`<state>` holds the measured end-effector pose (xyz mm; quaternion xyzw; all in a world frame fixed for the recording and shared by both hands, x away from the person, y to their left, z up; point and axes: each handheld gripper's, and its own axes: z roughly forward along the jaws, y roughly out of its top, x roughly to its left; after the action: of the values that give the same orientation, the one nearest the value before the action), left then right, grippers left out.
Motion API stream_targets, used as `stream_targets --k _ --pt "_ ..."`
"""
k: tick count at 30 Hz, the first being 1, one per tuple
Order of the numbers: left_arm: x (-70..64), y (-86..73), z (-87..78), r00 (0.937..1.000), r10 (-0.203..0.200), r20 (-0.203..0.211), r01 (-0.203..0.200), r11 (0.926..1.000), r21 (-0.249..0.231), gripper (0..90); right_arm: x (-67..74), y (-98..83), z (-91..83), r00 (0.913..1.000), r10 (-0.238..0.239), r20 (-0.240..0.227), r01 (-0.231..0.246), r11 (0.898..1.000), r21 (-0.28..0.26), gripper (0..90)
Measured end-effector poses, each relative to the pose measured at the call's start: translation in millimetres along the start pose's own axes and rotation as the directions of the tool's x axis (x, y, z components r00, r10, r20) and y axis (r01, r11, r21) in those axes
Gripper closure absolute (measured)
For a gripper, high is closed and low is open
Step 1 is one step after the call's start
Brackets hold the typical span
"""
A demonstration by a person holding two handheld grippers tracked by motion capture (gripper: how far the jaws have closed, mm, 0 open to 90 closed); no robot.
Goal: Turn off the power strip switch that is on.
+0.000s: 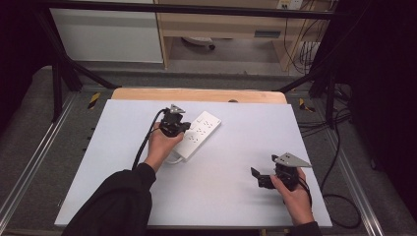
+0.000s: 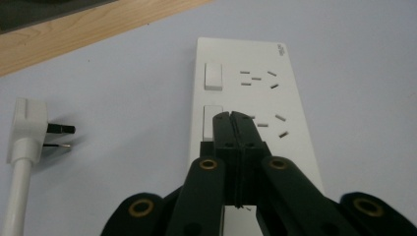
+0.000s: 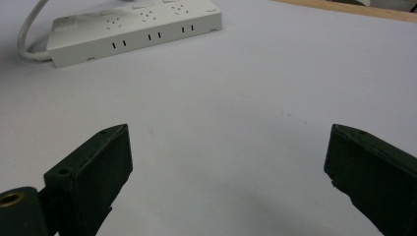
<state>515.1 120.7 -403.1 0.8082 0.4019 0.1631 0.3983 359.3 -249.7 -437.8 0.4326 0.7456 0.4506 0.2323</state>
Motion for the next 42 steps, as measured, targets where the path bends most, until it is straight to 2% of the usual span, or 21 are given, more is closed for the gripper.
stream_targets --k 1,5,7,9,13,18,21,31,37,42 --pt "-0.8 0.8 -1.6 1.0 0.004 0.006 -0.004 1.0 -0.007 89.4 -0.2 0.0 0.2 1.0 0.0 0.0 0.0 1.0 0.001 4.6" --pt "-4.8 3.5 -6.7 0.9998 -0.001 0.021 0.001 0.9996 -0.03 69.3 0.2 0.0 -0.1 1.0 0.001 0.002 -0.001 1.0 0.001 4.6" --pt "-6.0 4.9 -10.3 0.9999 -0.01 0.007 0.01 0.9993 -0.037 56.5 0.6 0.2 -0.2 1.0 0.003 0.002 -0.003 1.0 0.0 4.6" --pt "-6.2 6.5 -15.2 0.9997 -0.017 0.017 0.018 0.9987 -0.048 49.6 0.8 0.0 -0.1 1.0 0.002 0.003 -0.002 1.0 0.0 4.6" --pt "-6.7 9.3 -23.8 0.9998 -0.021 0.004 0.022 0.9968 -0.076 35.5 0.2 0.2 -0.1 1.0 0.004 0.002 -0.004 1.0 -0.002 4.5" --pt "-6.9 11.8 -35.0 0.9993 -0.038 0.002 0.038 0.9935 -0.107 22.5 0.2 0.2 -0.1 1.0 0.005 0.002 -0.005 1.0 -0.001 4.5" --pt "-8.3 11.3 -40.6 0.9994 -0.035 0.002 0.034 0.9925 -0.118 13.5 1.0 0.3 -0.1 1.0 0.004 0.003 -0.004 1.0 -0.001 4.5" --pt "-13.3 10.9 -59.6 0.9988 -0.041 0.027 0.045 0.9849 -0.167 9.3 1.5 0.4 1.1 1.0 0.002 0.005 -0.002 1.0 0.002 4.5" --pt "-12.7 5.8 -69.4 0.9983 -0.044 0.038 0.05 0.9822 -0.181 8.4 0.9 0.1 2.6 1.0 0.0 0.006 0.0 1.0 0.008 4.4" --pt "-11.1 4.3 -81.2 0.9977 -0.048 0.046 0.057 0.9768 -0.207 7.3 1.8 0.1 4.1 1.0 0.001 0.008 -0.001 1.0 0.011 4.3"
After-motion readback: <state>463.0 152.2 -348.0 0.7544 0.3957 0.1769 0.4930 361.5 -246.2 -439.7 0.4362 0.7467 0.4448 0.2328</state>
